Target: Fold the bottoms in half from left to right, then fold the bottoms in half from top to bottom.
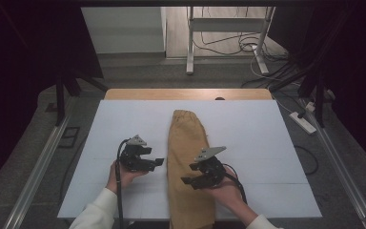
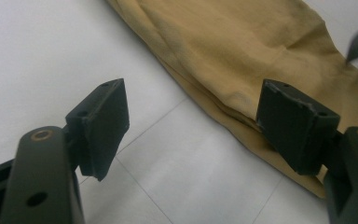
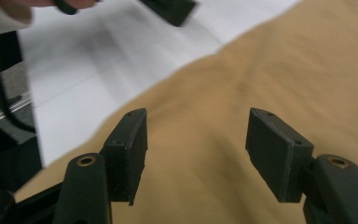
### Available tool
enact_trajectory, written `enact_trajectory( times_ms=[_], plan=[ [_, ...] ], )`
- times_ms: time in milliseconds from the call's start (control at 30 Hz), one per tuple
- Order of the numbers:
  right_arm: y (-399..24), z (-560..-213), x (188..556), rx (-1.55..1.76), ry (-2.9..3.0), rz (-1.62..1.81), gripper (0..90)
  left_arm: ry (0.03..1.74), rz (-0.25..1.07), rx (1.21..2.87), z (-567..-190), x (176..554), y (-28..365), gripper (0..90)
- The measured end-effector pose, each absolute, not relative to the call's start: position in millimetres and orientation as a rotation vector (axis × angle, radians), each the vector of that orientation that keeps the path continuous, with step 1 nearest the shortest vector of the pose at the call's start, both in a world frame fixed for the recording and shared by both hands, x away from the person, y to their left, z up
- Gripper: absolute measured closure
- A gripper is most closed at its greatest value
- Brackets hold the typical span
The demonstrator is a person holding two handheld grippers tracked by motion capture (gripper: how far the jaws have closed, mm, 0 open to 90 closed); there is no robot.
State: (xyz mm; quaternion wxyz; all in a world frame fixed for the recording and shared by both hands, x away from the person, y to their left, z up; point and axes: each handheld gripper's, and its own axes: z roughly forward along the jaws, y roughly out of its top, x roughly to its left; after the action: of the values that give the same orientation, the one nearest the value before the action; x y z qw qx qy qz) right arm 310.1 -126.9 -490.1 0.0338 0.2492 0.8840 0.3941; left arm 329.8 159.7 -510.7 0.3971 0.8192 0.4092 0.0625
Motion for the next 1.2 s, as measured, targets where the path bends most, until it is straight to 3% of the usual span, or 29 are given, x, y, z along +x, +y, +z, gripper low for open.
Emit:
enact_trajectory(
  times_ms=[633,1200],
  plan=[
    [-176,-492,345,0.923,2.597,1.255,34.7,1.035,0.165,2.064,-510,330,162,25.0],
    [-186,-492,352,0.968,2.577,1.244,34.5,1.041,0.179,2.049,-508,332,163,25.0]
  ],
)
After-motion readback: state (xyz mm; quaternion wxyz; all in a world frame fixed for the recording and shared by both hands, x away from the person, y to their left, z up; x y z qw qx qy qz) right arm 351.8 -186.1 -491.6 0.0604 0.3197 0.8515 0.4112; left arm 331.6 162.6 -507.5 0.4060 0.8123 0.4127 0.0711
